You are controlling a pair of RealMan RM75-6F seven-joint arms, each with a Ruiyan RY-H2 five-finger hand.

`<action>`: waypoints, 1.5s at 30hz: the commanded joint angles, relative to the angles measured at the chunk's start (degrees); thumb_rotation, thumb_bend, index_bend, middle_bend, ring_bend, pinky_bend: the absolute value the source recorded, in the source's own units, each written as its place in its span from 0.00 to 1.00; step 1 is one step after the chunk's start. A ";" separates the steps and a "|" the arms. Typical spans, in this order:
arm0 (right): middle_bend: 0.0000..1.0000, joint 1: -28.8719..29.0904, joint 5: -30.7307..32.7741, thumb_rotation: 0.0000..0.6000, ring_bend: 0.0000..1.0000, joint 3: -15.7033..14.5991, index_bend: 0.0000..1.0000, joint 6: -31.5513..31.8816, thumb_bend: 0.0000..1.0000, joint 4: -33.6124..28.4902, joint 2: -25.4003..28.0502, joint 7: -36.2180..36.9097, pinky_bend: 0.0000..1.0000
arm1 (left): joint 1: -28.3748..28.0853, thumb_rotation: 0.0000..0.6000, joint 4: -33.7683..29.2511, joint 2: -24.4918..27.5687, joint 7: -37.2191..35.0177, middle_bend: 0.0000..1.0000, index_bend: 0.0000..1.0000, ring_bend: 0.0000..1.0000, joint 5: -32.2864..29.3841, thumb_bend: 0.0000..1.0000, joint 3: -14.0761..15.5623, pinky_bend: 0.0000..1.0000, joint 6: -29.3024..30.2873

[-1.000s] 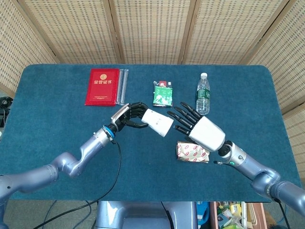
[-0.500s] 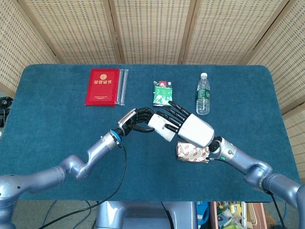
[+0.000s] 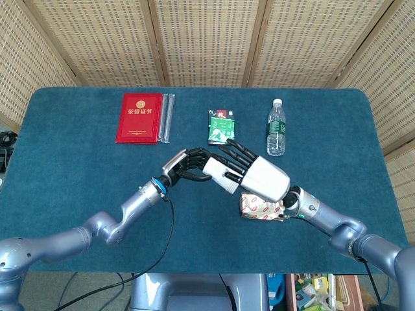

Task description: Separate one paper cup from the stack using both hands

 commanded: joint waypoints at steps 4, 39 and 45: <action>0.21 0.17 0.31 1.00 0.01 -0.60 0.55 0.38 0.33 0.63 -0.77 -0.08 0.04 | 0.11 1.00 -0.34 -0.29 -0.06 0.51 0.54 0.45 -0.23 0.13 -0.30 0.46 0.00; 0.21 0.47 1.56 1.00 0.02 -3.24 0.66 2.75 0.52 3.15 -2.76 -0.93 0.05 | 0.76 1.00 0.00 -1.28 1.14 0.51 0.54 0.45 -0.05 0.13 -0.32 0.46 -0.71; 0.22 -0.48 1.04 1.00 0.02 -3.77 0.66 5.63 0.52 3.51 -1.38 -0.47 0.05 | 1.70 1.00 1.91 -0.50 0.54 0.51 0.54 0.45 -0.03 0.13 0.17 0.46 -0.74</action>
